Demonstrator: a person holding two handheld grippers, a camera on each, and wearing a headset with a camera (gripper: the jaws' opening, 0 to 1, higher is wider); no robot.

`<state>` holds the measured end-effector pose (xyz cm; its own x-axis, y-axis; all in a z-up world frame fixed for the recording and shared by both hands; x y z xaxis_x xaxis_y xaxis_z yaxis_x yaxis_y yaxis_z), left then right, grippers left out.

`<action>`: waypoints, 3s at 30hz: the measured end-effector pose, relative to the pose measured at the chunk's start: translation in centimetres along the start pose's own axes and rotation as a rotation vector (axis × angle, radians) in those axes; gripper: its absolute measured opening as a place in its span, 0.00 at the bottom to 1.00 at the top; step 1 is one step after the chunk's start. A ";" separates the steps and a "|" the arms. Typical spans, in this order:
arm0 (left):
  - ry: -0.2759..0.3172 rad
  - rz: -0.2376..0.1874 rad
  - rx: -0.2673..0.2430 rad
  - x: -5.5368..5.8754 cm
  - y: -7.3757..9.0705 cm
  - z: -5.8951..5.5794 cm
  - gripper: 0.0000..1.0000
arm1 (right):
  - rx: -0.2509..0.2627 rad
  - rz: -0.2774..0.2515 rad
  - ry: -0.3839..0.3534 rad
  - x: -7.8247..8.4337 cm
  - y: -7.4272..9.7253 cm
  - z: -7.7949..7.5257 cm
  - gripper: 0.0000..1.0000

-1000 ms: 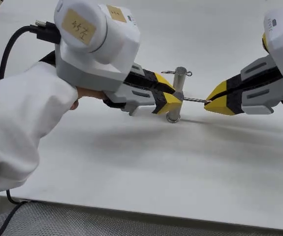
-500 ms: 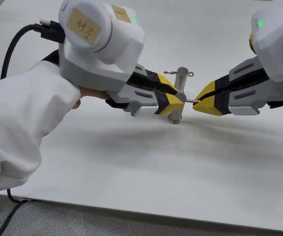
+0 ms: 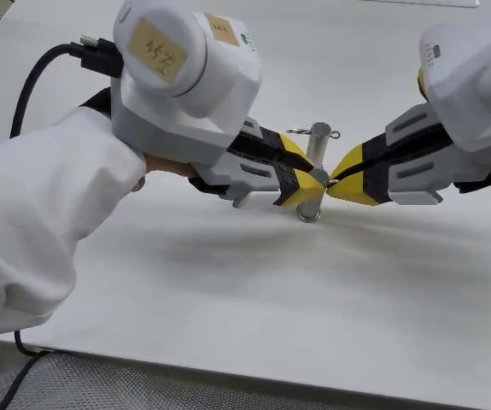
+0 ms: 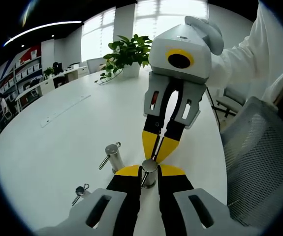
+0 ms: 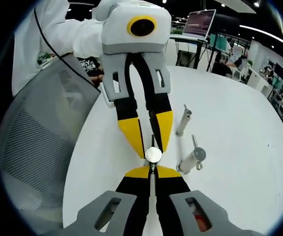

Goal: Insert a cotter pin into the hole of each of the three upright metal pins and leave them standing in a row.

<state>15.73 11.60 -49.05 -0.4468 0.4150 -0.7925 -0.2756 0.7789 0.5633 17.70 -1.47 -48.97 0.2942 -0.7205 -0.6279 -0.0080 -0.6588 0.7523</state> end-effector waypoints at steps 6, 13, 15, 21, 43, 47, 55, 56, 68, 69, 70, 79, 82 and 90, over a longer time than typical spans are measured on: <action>-0.013 0.003 0.002 0.0 0.1 0.2 0.10 | -0.004 -0.007 -0.018 0.2 0.0 -0.1 0.00; -0.008 0.006 0.002 0.1 0.1 0.2 0.11 | 0.023 -0.008 0.005 0.2 -0.1 -0.1 0.02; -0.017 0.015 -0.002 0.3 0.2 0.2 0.16 | 0.037 -0.023 -0.016 0.1 -0.1 -0.1 0.09; 0.014 -0.038 -0.019 0.6 0.8 0.3 0.37 | 0.051 -0.030 -0.036 -0.2 0.2 0.2 0.13; 0.175 -0.158 -0.015 3.3 4.8 -1.4 0.91 | 0.050 -0.034 -0.099 -1.2 -1.5 0.4 0.13; 0.187 -0.167 -0.016 3.5 5.1 -1.7 0.93 | 0.055 -0.029 -0.108 -1.3 -1.7 0.4 0.10; 0.185 -0.165 -0.024 3.9 5.4 -2.2 0.94 | 0.048 -0.022 -0.109 -1.4 -1.7 0.5 0.09; 0.187 -0.162 -0.023 3.9 5.4 -2.2 0.94 | 0.048 -0.021 -0.108 -1.4 -1.7 0.6 0.09; 0.223 -0.178 -0.029 3.9 5.4 -2.6 0.94 | 0.062 -0.035 -0.103 -1.2 -0.3 0.9 0.07; 0.229 -0.184 -0.029 3.8 5.5 -2.5 0.94 | 0.060 -0.040 -0.100 -1.0 0.1 0.9 0.08; 0.225 -0.180 -0.028 3.9 5.5 -2.5 0.94 | 0.060 -0.040 -0.095 -0.8 0.4 0.9 0.08; 0.222 -0.160 -0.036 3.8 5.7 -2.4 0.94 | 0.095 0.014 -0.079 2.7 3.9 -0.5 0.08; 0.223 -0.150 -0.048 3.9 5.6 -2.3 0.96 | 0.106 0.021 -0.072 3.2 4.4 -1.0 0.08; 0.227 -0.136 -0.048 3.9 5.6 -2.0 0.96 | 0.115 0.014 -0.083 4.0 4.2 -2.1 0.08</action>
<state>10.72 16.66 -48.49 -0.5810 0.1877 -0.7920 -0.3840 0.7947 0.4700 20.85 -6.67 -47.95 0.2133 -0.7424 -0.6351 -0.1224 -0.6652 0.7366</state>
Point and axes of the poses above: the centre of the closed fingertips' face, and the gripper's own axes: y roughly backward along the fingers, z roughly to its left, x roughly out of its underside, the point moved 9 cm from there along y, roughly backward along the fingers, and after that the axes turned 12 degrees about y, right-handed, at the moved point
